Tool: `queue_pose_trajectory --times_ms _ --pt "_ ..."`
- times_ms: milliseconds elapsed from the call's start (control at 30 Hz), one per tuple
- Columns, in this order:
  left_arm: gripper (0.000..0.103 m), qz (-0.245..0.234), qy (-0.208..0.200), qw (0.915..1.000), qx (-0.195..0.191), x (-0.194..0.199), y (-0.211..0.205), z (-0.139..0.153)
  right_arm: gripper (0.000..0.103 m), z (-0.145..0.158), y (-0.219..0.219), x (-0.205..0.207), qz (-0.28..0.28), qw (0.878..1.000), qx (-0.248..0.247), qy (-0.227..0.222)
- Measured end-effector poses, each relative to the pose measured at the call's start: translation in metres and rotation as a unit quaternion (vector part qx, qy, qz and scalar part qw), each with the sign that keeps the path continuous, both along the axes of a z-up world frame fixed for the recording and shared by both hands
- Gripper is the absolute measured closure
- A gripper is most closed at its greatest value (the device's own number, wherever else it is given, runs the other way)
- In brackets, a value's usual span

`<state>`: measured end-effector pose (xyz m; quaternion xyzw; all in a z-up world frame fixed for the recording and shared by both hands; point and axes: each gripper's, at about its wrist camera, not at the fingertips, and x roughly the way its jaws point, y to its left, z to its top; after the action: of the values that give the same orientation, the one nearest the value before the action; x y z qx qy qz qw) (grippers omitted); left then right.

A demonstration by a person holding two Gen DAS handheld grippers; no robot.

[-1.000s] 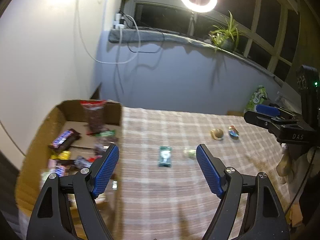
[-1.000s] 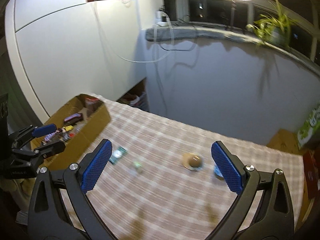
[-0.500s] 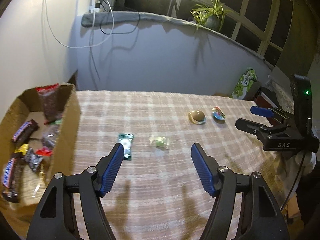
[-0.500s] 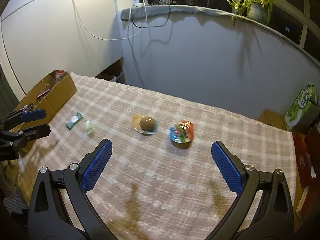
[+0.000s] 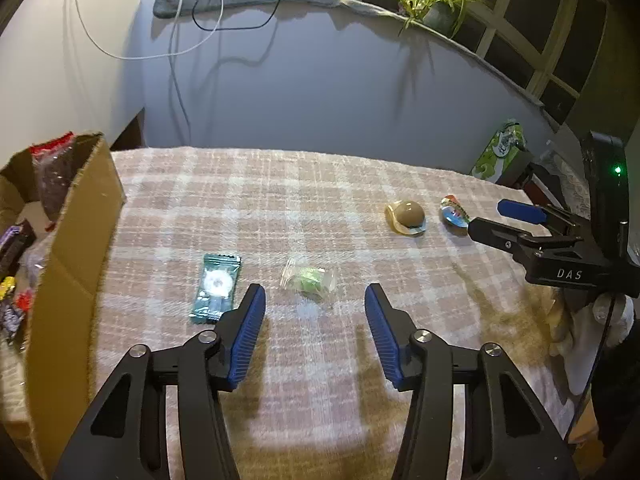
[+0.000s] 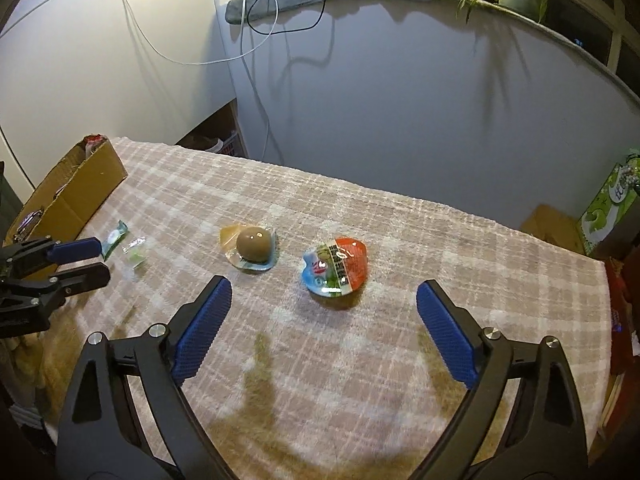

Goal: Organize snacks
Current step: 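Grasp the clear green candy with the left tool while the right tool grasps the jelly cup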

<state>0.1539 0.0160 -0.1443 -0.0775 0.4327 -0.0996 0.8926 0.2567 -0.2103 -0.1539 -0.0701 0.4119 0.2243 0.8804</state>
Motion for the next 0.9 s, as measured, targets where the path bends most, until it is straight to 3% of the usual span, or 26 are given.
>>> queue_pose_trajectory --times_ms 200,300,533,600,833,900 --pt "0.058 -0.002 0.009 0.9999 0.009 0.008 -0.004 -0.009 0.009 -0.007 0.005 0.015 0.003 1.0 0.006 0.009" --pt "0.058 -0.002 0.009 0.9998 0.015 0.01 -0.005 -0.01 0.018 -0.011 0.009 0.02 0.005 1.0 0.004 0.015" --pt "0.065 -0.011 0.01 0.9994 0.03 0.015 -0.01 -0.015 0.02 -0.019 0.013 0.03 0.0 1.0 -0.001 0.022" --pt "0.068 -0.013 0.01 0.9993 0.035 0.017 -0.012 -0.016 0.029 -0.021 0.014 0.032 0.0 1.0 -0.002 0.026" --pt "0.074 -0.018 0.007 0.9986 0.049 0.02 -0.018 -0.016 0.039 -0.028 0.02 0.037 0.001 0.999 -0.009 0.035" --pt "0.076 -0.02 0.006 0.9984 0.053 0.023 -0.02 -0.016 0.048 -0.028 0.02 0.037 0.0 0.999 -0.011 0.034"
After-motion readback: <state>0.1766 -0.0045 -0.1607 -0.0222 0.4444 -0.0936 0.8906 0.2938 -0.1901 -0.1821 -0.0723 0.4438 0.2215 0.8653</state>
